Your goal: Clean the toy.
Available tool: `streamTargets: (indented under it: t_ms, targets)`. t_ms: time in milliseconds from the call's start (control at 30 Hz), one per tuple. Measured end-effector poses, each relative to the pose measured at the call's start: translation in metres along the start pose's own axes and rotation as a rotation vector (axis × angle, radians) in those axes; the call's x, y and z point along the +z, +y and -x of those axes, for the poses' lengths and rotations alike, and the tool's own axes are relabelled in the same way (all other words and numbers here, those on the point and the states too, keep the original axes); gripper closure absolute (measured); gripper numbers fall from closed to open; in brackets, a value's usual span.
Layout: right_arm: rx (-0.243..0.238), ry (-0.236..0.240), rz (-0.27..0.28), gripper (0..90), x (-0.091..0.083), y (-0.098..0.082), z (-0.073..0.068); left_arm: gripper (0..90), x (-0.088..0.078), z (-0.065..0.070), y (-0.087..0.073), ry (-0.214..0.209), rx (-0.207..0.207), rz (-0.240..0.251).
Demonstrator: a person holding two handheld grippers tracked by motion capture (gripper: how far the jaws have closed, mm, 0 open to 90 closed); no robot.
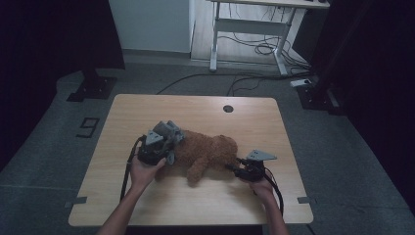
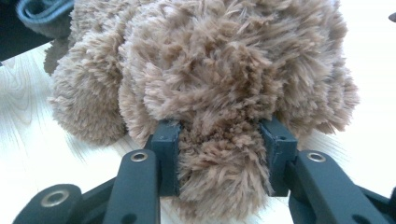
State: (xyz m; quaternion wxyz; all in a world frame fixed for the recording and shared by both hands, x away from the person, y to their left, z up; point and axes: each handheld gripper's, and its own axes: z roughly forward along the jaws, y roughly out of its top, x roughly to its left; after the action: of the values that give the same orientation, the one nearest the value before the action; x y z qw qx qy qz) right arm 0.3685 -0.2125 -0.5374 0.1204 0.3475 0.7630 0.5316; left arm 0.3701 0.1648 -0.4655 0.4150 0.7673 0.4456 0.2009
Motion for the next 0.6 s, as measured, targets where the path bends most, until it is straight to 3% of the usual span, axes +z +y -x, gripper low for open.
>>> streamTargets:
  t_ms: [133,233,300,433,533,600]
  targets:
    - [0.008,0.004,-0.001,58.2,0.0,0.0,0.002,78.7,0.013,-0.016,-0.027,-0.026,-0.063,-0.098]
    - [0.001,0.002,-0.006,58.2,0.0,-0.001,0.001,78.6,0.016,-0.021,-0.034,-0.065,-0.109,-0.08]
    - [0.003,0.002,-0.005,58.2,0.0,-0.001,0.001,78.7,0.011,-0.022,-0.027,-0.049,-0.098,-0.084]
    - [0.002,0.001,-0.005,58.2,0.0,-0.001,0.002,78.6,-0.012,-0.014,-0.001,-0.013,-0.057,0.006]
    - [0.0,0.0,0.0,58.2,0.001,-0.001,0.002,78.5,-0.024,0.006,0.029,-0.049,-0.01,0.068]
    - [0.003,0.0,0.001,58.2,0.001,-0.001,0.002,78.3,-0.021,0.023,0.048,-0.078,0.023,0.071]
